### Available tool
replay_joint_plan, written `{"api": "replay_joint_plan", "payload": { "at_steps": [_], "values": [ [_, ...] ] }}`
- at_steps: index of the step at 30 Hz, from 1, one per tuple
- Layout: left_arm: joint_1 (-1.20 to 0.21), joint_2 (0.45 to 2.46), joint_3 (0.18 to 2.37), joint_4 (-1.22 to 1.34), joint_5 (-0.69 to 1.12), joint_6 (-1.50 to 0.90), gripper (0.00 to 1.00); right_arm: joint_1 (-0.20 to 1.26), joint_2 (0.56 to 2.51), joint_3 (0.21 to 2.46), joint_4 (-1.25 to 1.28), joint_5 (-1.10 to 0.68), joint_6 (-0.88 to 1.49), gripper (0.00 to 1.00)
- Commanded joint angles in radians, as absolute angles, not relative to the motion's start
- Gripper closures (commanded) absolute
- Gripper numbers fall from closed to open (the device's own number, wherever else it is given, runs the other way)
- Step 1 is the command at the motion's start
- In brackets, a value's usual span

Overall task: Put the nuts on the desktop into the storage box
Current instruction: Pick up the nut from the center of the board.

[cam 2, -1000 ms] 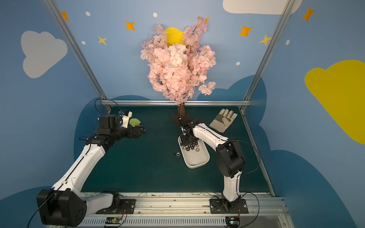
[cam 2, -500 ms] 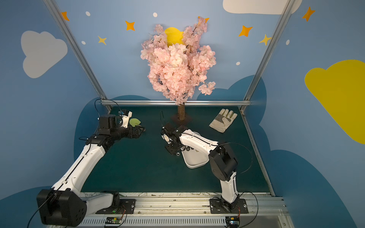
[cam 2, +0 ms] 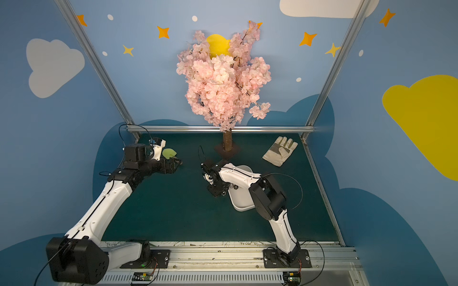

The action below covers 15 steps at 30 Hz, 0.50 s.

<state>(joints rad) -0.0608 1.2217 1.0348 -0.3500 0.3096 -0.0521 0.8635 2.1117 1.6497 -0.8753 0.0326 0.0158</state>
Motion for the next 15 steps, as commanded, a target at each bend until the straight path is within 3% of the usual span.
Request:
{"api": "replay_joint_plan", "payload": {
  "at_steps": [1, 15],
  "values": [
    [-0.057, 1.218, 1.025, -0.341, 0.306, -0.042, 0.0, 0.84, 2.157, 1.697, -0.927, 0.051, -0.007, 0.46],
    [-0.055, 1.212, 1.025, -0.339, 0.31, -0.044, 0.0, 0.833, 2.164, 1.653, -0.935, -0.004, -0.016, 0.55]
  ]
}}
